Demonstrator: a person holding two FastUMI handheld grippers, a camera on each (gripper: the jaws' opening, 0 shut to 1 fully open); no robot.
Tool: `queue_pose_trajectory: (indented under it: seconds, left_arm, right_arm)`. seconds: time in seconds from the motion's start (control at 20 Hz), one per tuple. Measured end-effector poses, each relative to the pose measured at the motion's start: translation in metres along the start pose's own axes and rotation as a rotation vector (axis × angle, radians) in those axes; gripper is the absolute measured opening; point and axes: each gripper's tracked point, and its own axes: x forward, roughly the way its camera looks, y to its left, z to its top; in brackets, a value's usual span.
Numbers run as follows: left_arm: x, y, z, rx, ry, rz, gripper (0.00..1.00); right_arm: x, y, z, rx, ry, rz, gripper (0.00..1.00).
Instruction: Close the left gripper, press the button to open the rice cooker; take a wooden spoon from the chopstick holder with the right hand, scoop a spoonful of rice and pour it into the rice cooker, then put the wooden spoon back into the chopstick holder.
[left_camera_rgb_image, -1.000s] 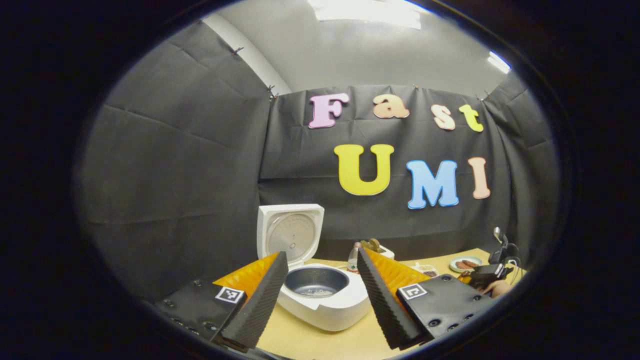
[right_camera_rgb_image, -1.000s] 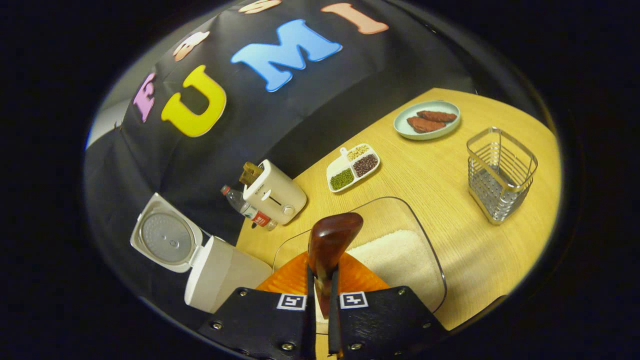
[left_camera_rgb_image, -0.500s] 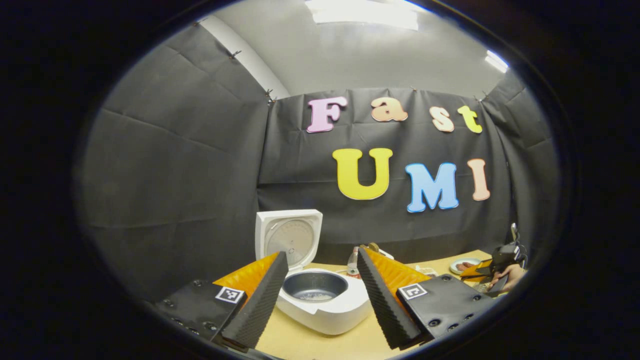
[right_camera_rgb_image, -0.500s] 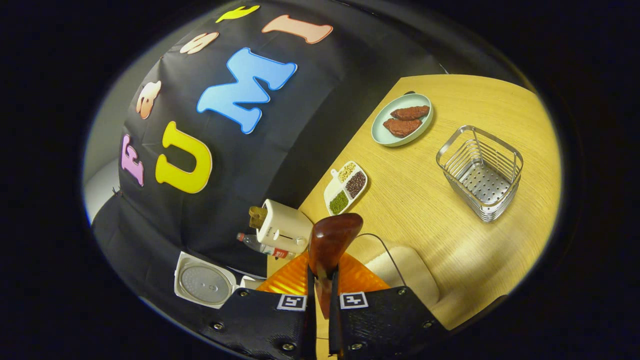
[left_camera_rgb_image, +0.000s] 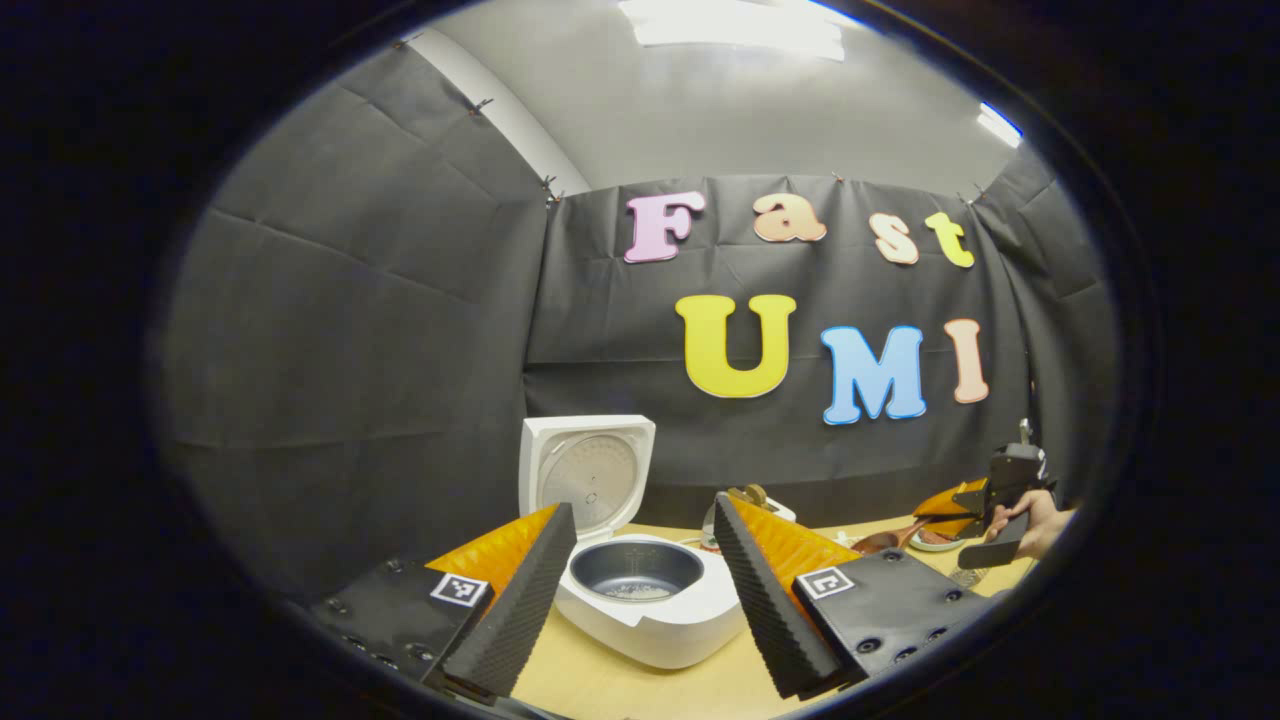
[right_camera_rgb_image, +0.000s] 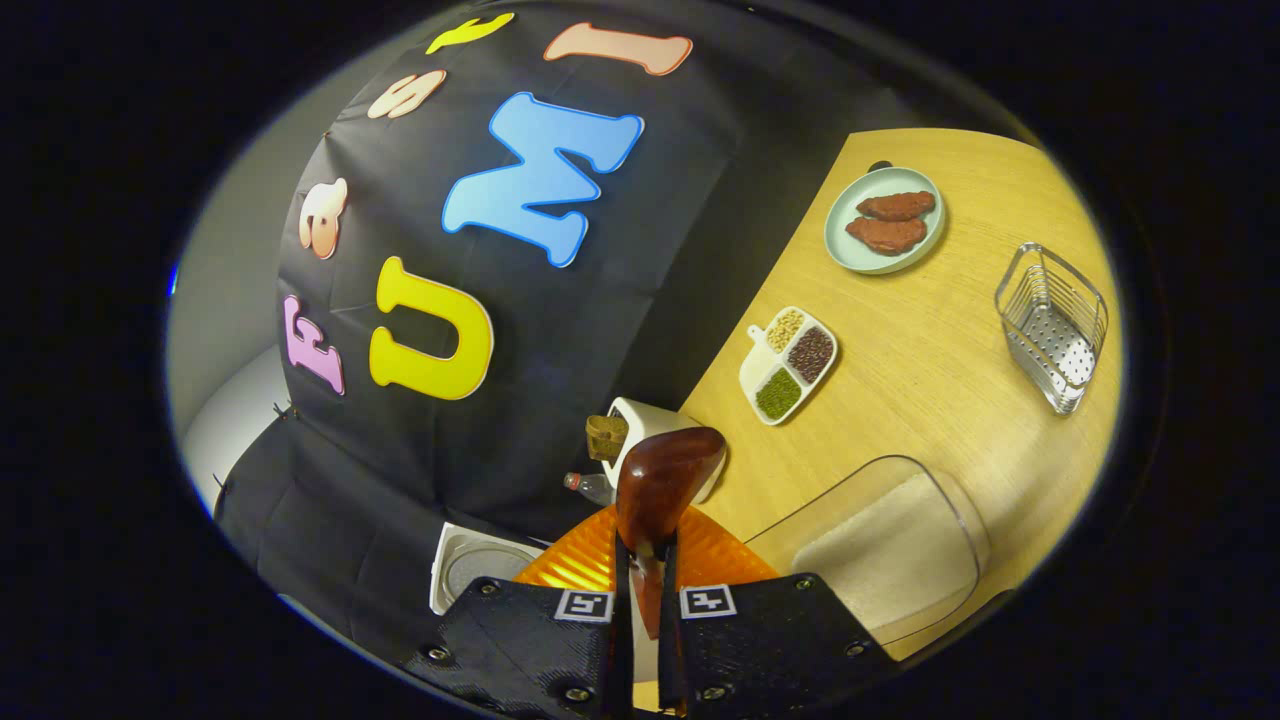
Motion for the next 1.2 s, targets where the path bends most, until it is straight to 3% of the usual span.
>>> queue_pose_trajectory:
  seconds: [0.65, 1.2]
  left_arm:
    - [-0.018, 0.052, -0.027, -0.01, 0.052, 0.123, 0.96]
    - [-0.051, 0.097, -0.042, -0.023, 0.07, 0.229, 0.96]
  right_arm:
    - [0.068, 0.118, -0.08, -0.088, 0.13, 0.157, 0.1]
    - [0.126, 0.179, -0.182, -0.199, 0.257, 0.224, 0.1]
